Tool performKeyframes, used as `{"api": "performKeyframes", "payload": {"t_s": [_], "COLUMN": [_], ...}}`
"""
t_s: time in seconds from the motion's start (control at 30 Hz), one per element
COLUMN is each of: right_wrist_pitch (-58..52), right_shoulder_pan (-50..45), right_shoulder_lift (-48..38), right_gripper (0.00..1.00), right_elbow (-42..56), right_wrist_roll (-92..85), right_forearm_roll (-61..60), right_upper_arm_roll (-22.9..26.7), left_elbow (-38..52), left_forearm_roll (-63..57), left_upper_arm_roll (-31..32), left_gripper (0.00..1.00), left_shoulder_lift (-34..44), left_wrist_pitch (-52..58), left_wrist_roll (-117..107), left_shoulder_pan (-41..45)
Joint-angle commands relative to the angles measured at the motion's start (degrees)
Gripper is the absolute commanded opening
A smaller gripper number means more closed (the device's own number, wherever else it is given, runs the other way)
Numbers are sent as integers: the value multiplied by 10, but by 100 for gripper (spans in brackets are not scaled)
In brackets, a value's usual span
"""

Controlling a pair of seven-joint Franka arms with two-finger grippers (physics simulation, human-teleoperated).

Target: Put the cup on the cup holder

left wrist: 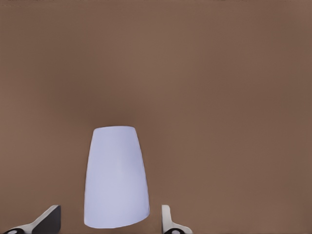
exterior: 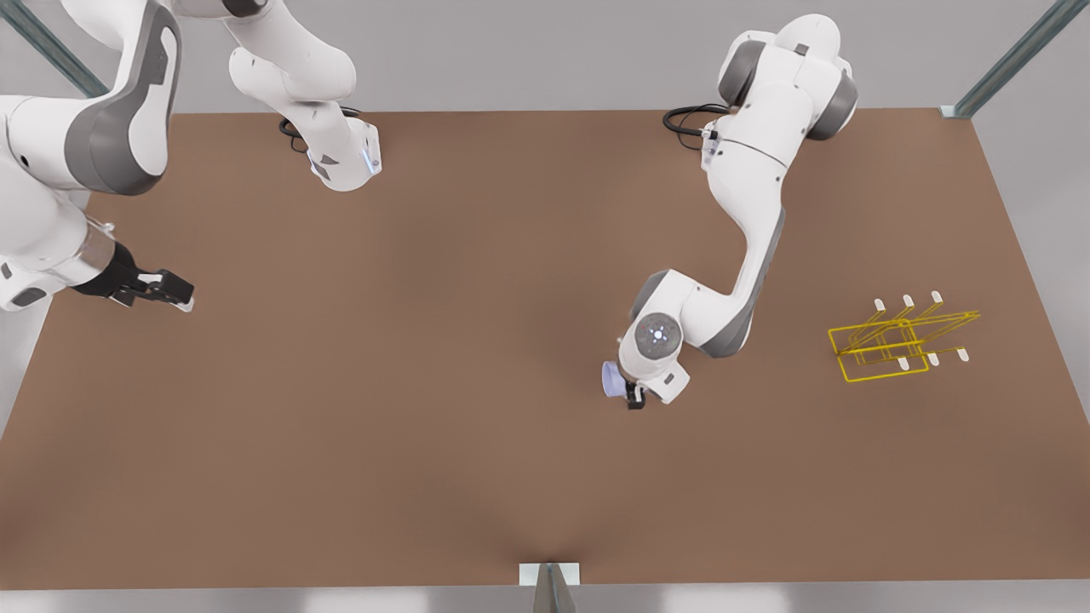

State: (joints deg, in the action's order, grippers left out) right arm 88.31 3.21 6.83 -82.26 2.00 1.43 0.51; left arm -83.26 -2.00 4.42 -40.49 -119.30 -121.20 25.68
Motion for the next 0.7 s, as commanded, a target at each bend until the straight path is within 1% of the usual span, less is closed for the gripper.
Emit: {"api": "performKeyframes", "payload": {"t_s": [0.0,0.1,0.23,0.37,0.53,0.67], "right_wrist_pitch": [-6,-6,-6,-6,-2,-6], "right_shoulder_pan": [2,1,0,0,-1,0], "right_shoulder_lift": [-1,-1,-1,-1,-1,2], "right_gripper": [100,100,100,100,100,100], "right_elbow": [0,-1,0,0,0,1], "right_wrist_roll": [-29,-29,-30,-29,-29,-29], "right_forearm_roll": [1,1,1,1,0,1], "right_upper_arm_roll": [0,0,0,0,0,1], "left_elbow": [-11,-37,-40,-88,-84,-82], "left_forearm_roll": [-3,-20,-20,-33,-32,-15], "left_upper_arm_roll": [0,0,0,-1,-2,-2], "left_gripper": [100,100,100,100,100,100], "left_shoulder_lift": [1,2,1,8,9,-1], "left_wrist_pitch": [-43,-63,-65,-106,-103,-135], "left_wrist_roll": [46,61,73,85,97,97], "left_shoulder_pan": [-3,-10,-20,-20,-22,-28]}}
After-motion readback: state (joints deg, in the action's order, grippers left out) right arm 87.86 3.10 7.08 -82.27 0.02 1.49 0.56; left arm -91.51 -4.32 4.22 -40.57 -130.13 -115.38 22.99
